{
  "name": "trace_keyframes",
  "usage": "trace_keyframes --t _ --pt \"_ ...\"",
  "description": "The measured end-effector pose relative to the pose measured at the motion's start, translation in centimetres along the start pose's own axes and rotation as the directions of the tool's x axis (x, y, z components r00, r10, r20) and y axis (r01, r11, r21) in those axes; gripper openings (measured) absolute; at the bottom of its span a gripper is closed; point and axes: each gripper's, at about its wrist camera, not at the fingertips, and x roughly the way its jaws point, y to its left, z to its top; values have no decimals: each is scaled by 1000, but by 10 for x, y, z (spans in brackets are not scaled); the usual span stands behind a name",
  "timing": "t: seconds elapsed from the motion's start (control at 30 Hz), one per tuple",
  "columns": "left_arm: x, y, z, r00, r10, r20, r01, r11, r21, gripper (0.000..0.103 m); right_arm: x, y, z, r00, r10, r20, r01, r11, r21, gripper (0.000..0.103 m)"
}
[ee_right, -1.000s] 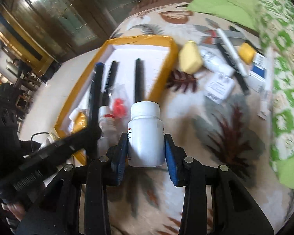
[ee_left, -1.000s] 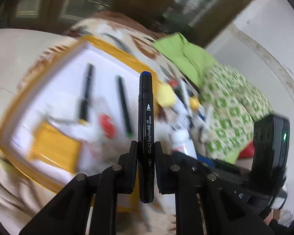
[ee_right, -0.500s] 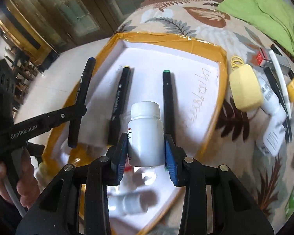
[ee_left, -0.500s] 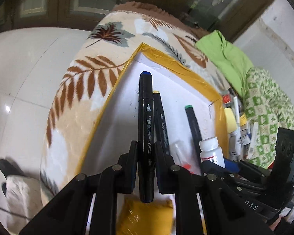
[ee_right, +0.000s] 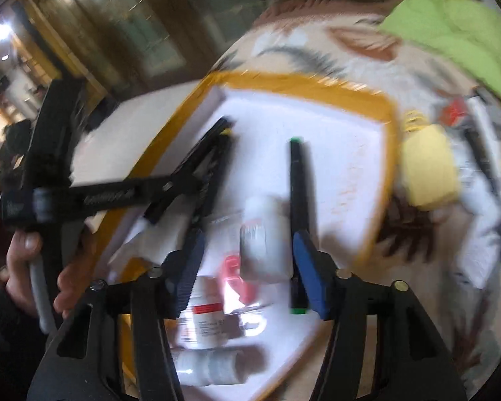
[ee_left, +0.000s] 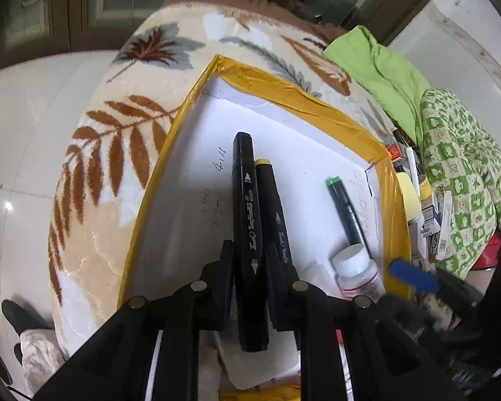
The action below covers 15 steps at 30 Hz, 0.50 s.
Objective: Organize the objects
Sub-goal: 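Carry the white pill bottle and black marker into the tray and open both tools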
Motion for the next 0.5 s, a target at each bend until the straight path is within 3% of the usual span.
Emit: trace_keyframes --t 0.2,0.37,0.43,0.5 --pt "-8 4 -18 997 58 56 -58 998 -1 16 -3 -3 -5 997 -67 47 66 998 20 56" --pt "-16 3 -34 988 133 82 -133 991 -8 16 9 -2 -3 1000 10 23 -12 997 74 56" --pt "-18 -3 -45 978 189 89 -191 981 17 18 9 0 -3 999 -34 33 32 997 64 56" --pt "-24 -3 -53 977 190 92 -191 982 1 22 6 1 -4 997 -57 48 54 997 50 56"
